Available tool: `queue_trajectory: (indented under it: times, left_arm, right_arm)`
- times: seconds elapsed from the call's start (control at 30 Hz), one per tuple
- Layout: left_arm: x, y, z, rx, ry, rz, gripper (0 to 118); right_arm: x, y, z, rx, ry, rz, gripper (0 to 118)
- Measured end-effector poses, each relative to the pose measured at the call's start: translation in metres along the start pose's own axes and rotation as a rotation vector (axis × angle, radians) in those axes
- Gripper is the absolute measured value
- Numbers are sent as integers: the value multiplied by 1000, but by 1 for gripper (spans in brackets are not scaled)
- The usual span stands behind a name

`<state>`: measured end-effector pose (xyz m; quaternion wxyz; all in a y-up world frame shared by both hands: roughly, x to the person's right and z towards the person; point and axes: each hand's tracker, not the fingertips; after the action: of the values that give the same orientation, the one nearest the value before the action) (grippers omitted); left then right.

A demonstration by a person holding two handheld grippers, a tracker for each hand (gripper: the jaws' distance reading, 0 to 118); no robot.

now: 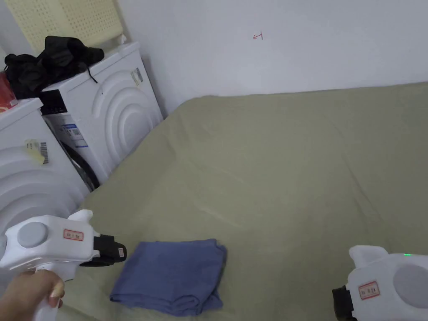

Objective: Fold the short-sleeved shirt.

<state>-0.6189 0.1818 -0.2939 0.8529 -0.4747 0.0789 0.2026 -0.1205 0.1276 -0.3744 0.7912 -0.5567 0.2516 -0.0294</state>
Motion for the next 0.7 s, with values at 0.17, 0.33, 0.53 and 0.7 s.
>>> queue_trajectory:
  times: [0.17,0.33,0.53,0.7]
  left_arm:
    - [125,-47,-15,45,92,-134,0]
    - [268,-111,-30,65,-31,-244,0]
    - [409,-180,-50,62,-100,-381,0]
    - [455,-213,-59,71,-129,-404,0]
  right_arm:
    - [55,-14,38,57,-82,-10,0]
    - [129,-46,83,104,-189,-37,0]
    - [213,-77,133,153,-368,-81,0]
    - [246,-97,154,154,-439,-90,0]
